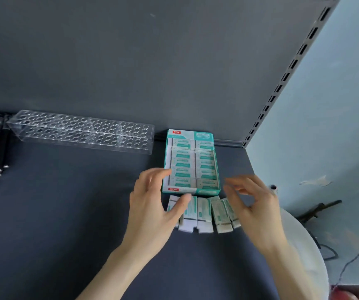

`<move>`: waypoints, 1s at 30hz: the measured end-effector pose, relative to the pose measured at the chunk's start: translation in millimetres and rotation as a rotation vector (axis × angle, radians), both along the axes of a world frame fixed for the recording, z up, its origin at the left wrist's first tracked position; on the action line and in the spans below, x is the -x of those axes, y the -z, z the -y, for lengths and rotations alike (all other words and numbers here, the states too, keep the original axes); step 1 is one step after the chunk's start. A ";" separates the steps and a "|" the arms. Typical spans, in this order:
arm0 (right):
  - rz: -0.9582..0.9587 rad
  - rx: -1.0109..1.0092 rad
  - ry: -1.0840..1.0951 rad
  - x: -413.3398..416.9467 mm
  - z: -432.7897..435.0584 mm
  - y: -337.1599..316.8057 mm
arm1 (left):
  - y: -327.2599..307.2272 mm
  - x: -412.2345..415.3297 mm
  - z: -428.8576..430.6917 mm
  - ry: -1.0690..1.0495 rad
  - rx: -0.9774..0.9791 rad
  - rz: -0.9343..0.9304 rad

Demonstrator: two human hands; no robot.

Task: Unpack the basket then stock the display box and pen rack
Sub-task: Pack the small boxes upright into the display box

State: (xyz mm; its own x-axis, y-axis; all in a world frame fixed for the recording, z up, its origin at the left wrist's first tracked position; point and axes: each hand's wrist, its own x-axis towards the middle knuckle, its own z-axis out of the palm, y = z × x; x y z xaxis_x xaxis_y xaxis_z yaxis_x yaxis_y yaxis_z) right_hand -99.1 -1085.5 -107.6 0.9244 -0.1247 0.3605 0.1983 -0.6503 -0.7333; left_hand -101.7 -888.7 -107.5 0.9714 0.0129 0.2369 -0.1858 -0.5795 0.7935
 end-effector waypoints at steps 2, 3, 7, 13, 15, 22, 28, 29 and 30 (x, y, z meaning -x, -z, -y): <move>-0.024 -0.036 0.015 17.3 3.9 8.1 | 8.0 18.3 4.2 -0.071 -0.022 -0.008; -0.039 -0.051 0.025 25.1 6.5 12.4 | 13.0 26.2 7.2 -0.106 -0.049 -0.021; -0.099 0.002 0.064 40.6 14.3 24.5 | 25.7 42.5 21.6 -0.288 -0.226 -0.062; -0.165 0.134 0.062 38.9 15.8 27.5 | 27.3 41.6 24.1 -0.309 -0.298 -0.092; -0.176 0.115 0.062 38.8 16.9 27.2 | 24.5 42.7 23.8 -0.310 -0.224 -0.070; -0.159 -0.069 0.029 40.3 16.9 25.7 | 19.3 47.2 21.3 -0.255 0.092 -0.034; -0.147 -0.245 -0.033 44.3 22.3 27.3 | 21.9 51.0 15.2 -0.358 0.287 0.006; -0.136 -0.275 -0.053 45.4 22.0 26.9 | 21.5 51.9 14.3 -0.366 0.318 0.024; -0.127 -0.311 -0.077 46.7 21.2 26.1 | 21.0 52.9 13.7 -0.373 0.352 0.041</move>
